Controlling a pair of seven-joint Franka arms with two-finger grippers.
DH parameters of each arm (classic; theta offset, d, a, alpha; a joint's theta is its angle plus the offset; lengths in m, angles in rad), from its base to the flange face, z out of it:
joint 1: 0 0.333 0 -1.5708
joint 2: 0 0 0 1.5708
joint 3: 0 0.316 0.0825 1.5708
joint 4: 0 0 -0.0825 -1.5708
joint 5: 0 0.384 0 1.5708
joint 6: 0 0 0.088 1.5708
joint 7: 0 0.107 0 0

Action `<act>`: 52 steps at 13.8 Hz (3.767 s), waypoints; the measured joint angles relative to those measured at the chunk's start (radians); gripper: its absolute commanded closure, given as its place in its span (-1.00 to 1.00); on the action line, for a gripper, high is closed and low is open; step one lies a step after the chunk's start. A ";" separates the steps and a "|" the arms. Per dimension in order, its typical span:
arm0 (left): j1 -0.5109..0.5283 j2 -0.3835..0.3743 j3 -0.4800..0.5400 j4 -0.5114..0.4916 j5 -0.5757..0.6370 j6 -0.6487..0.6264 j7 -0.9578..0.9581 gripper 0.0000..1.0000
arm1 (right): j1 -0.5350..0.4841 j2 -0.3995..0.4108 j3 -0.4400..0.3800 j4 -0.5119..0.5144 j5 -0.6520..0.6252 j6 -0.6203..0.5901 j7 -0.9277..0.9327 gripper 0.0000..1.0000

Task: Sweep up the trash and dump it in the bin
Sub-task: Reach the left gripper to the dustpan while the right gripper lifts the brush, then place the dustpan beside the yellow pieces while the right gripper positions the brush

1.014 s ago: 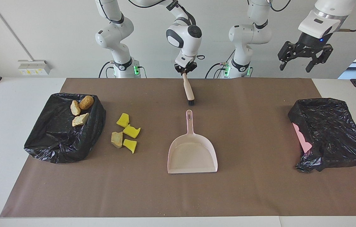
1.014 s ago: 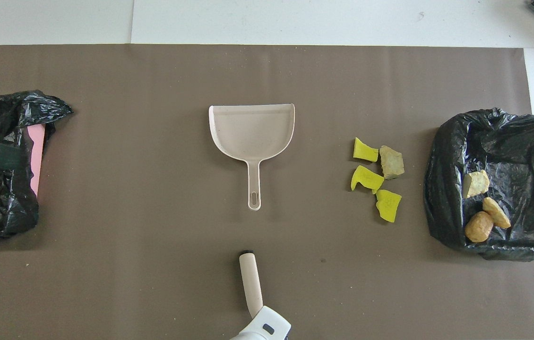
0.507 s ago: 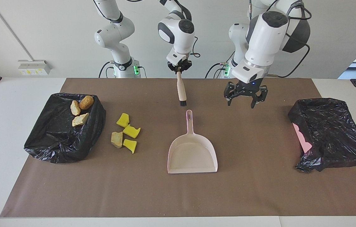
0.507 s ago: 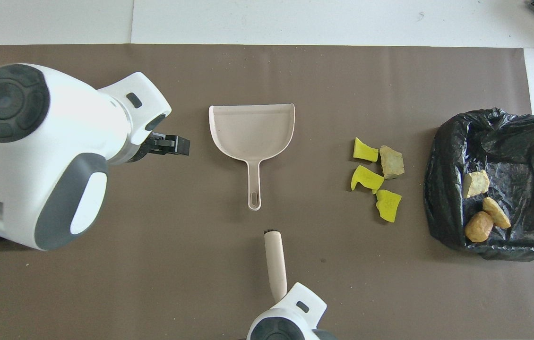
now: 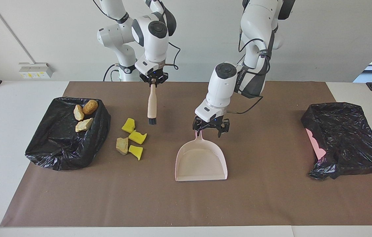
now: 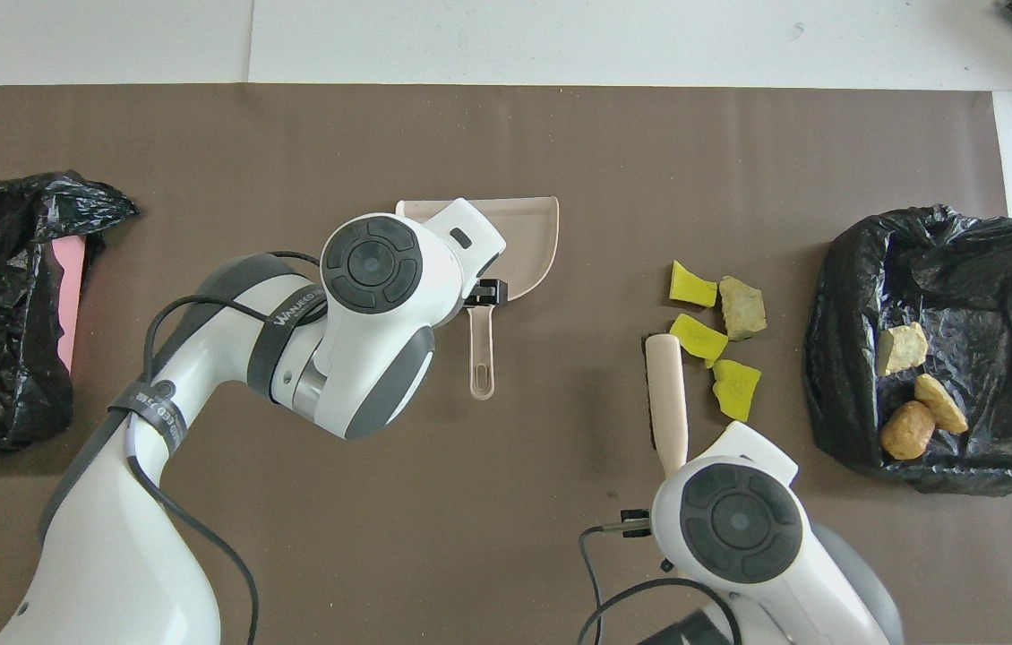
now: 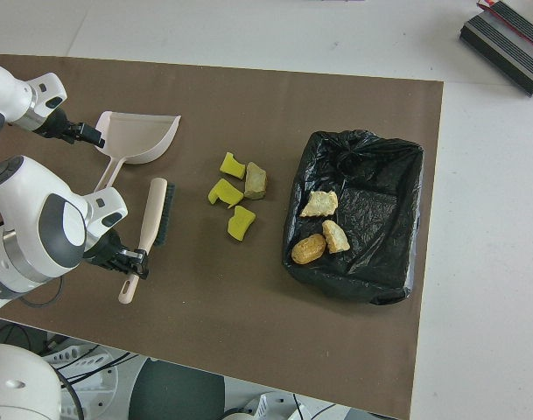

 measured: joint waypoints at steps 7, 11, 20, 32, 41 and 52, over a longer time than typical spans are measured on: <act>-0.055 0.032 -0.001 -0.017 0.000 0.003 -0.012 -0.48 | -0.255 0.199 -0.002 0.173 -0.162 0.090 -0.239 1.00; -0.067 0.031 0.000 -0.039 0.001 -0.009 -0.013 0.61 | -0.272 0.291 -0.001 0.218 -0.258 0.117 -0.239 1.00; -0.058 -0.018 0.019 -0.032 0.087 -0.105 0.173 1.00 | -0.302 0.376 0.019 0.219 -0.291 0.042 -0.278 1.00; 0.021 -0.059 0.026 -0.073 0.087 -0.208 1.228 1.00 | -0.244 0.365 0.023 0.357 -0.075 -0.192 -0.321 1.00; -0.025 -0.089 0.014 -0.192 0.097 -0.079 1.292 1.00 | -0.208 0.329 0.029 0.202 -0.022 -0.078 -0.321 1.00; -0.026 -0.094 0.016 -0.218 0.102 -0.061 1.291 1.00 | -0.147 0.340 0.021 0.379 0.211 -0.220 -0.321 1.00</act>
